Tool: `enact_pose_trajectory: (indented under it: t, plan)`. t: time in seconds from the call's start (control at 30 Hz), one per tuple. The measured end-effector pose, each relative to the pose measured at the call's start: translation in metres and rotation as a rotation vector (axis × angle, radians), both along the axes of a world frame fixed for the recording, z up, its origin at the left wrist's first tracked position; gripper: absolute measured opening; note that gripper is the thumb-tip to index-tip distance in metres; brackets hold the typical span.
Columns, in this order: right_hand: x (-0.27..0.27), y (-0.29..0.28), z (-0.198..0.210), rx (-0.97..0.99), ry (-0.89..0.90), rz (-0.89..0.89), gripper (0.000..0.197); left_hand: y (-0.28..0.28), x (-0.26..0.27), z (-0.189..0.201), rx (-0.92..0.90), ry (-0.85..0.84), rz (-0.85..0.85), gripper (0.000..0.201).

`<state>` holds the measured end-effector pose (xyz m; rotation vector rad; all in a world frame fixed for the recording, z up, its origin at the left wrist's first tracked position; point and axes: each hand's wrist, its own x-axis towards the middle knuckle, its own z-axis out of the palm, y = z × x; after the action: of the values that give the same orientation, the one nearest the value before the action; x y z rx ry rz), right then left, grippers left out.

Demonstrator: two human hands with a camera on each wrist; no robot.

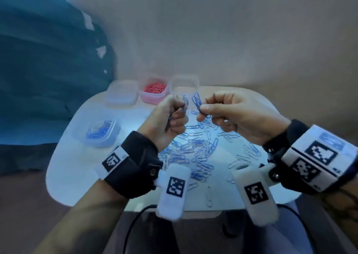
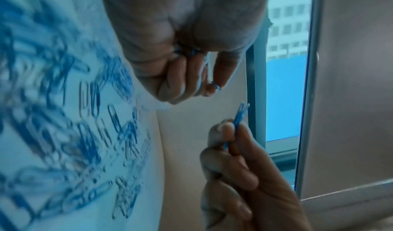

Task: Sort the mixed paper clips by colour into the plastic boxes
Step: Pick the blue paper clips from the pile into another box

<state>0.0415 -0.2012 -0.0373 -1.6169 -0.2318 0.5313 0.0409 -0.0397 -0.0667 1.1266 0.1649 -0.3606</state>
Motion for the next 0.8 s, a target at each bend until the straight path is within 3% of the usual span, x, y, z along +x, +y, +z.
enact_pose_trajectory:
  t: [0.13, 0.27, 0.4, 0.5, 0.63, 0.73, 0.8]
  plan:
    - [-0.001, 0.005, 0.008, -0.102, -0.111, -0.095, 0.013, -0.004, 0.001, 0.003, -0.038, -0.03, 0.08, 0.03]
    - [0.004, 0.017, 0.017, -0.094, -0.216, -0.173, 0.016, -0.009, 0.009, 0.009, -0.229, -0.04, 0.121, 0.032]
    - [0.012, 0.022, 0.024, -0.081, -0.291, -0.202, 0.015, -0.016, 0.017, 0.013, -0.386, -0.078, 0.134, 0.015]
    - [0.015, 0.022, 0.024, -0.133, -0.373, -0.222, 0.016, -0.02, 0.024, 0.013, -0.398, -0.071, 0.153, 0.019]
    - [0.021, 0.022, 0.018, -0.218, -0.457, -0.228, 0.01, -0.026, 0.039, 0.005, -0.478, 0.002, 0.193, 0.048]
    - [0.027, 0.025, 0.013, -0.286, -0.51, -0.231, 0.005, -0.03, 0.045, -0.003, -0.619, 0.086, 0.196, 0.032]
    - [0.031, 0.029, 0.011, -0.344, -0.58, -0.225, 0.005, -0.029, 0.047, -0.006, -0.679, 0.09, 0.203, 0.033]
